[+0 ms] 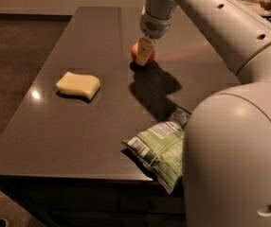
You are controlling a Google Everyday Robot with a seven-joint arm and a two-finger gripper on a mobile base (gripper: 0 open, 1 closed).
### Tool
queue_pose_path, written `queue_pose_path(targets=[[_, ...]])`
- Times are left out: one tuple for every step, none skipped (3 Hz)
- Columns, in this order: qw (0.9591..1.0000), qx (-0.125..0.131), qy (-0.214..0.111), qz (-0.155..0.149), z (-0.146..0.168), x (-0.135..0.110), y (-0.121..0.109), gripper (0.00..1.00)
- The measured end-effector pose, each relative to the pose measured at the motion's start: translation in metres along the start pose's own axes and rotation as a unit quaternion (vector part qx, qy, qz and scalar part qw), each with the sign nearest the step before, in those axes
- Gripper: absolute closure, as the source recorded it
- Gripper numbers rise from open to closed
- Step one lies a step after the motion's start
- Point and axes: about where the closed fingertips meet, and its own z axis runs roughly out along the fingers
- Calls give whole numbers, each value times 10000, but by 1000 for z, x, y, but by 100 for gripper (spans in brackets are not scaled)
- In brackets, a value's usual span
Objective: Move apple near green jalapeno chip bag
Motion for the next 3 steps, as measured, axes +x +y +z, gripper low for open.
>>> queue_pose_path(targets=[[9997, 132, -179, -24, -31, 13, 18, 88], [9987, 209, -393, 241, -64, 48, 53, 100], [9969, 41, -438, 651, -77, 105, 98, 100]])
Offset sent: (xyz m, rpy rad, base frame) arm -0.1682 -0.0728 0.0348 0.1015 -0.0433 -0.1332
